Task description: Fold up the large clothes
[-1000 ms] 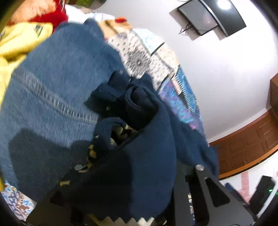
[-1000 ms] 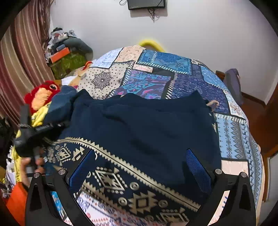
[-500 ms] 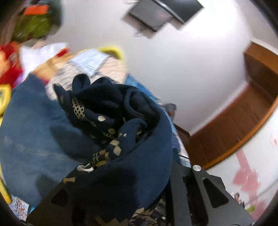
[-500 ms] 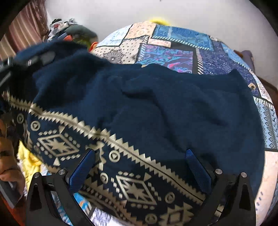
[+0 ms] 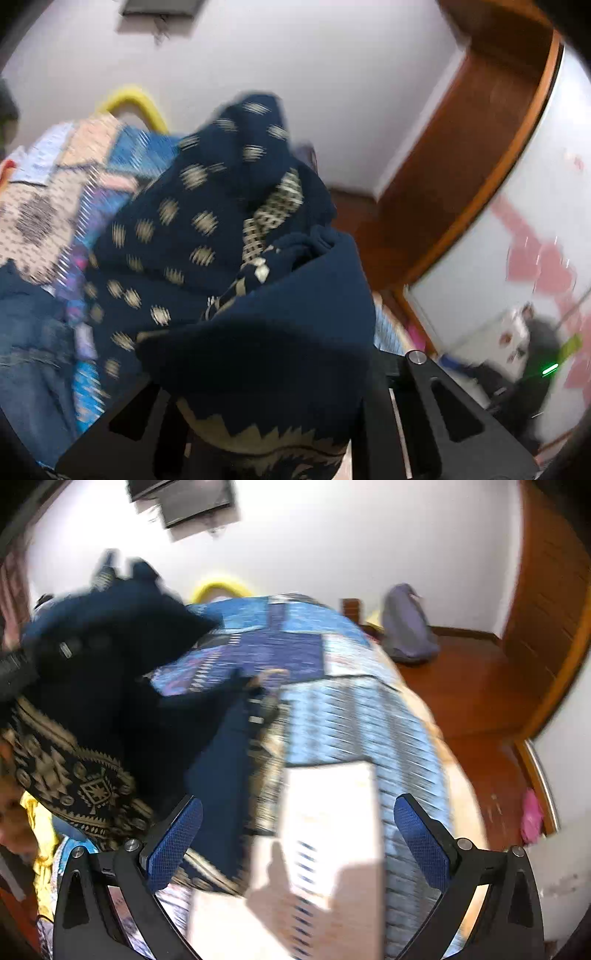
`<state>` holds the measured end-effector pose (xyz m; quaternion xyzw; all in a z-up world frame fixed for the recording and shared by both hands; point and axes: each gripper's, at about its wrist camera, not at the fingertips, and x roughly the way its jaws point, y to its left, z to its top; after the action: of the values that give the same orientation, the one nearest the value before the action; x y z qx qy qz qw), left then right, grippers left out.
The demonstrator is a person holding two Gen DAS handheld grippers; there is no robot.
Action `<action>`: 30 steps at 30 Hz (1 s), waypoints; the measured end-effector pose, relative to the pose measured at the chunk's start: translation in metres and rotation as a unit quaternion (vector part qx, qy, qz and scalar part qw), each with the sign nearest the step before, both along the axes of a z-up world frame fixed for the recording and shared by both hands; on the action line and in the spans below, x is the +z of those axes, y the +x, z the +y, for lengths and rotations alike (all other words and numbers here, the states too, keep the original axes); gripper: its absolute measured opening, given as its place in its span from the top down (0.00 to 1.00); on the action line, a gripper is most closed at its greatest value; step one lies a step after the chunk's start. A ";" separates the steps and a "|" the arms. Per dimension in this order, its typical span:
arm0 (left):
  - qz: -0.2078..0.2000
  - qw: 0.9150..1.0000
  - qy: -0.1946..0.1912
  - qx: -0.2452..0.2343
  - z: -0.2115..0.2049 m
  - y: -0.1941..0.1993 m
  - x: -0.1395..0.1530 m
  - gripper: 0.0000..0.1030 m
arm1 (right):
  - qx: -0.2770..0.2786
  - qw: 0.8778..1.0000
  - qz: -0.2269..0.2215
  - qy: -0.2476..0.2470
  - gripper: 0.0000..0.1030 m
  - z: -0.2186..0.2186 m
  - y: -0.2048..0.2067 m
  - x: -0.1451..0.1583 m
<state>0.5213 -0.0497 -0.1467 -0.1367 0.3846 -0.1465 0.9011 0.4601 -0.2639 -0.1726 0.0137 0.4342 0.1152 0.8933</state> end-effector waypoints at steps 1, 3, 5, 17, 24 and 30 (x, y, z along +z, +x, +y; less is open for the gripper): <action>0.016 1.000 0.005 -0.008 -0.006 0.001 -0.009 0.87 | -0.010 1.000 0.001 -0.001 0.00 -0.013 -0.005 0.000; 0.059 0.998 0.016 -0.032 -0.025 0.005 -0.034 0.87 | -0.018 1.000 0.002 -0.002 0.00 -0.027 -0.011 0.000; 0.085 0.995 0.041 -0.044 -0.037 0.002 -0.057 0.87 | -0.021 1.000 -0.001 -0.007 0.00 -0.038 -0.015 0.001; 0.047 0.979 0.135 -0.144 -0.059 -0.085 -0.038 0.22 | 0.007 0.999 -0.044 -0.005 0.00 -0.039 -0.044 0.037; 0.000 0.984 0.153 -0.096 -0.008 -0.107 -0.001 0.12 | 0.050 0.997 -0.054 0.032 0.00 -0.008 -0.036 0.050; 0.033 0.982 0.183 -0.043 0.030 -0.094 -0.025 0.09 | 0.077 0.996 0.012 0.048 0.00 0.034 -0.011 0.002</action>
<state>0.4276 -0.0200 -0.1713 0.0427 0.4396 -0.1077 0.8907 0.4487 -0.2295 -0.1704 0.0246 0.4388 0.2039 0.8748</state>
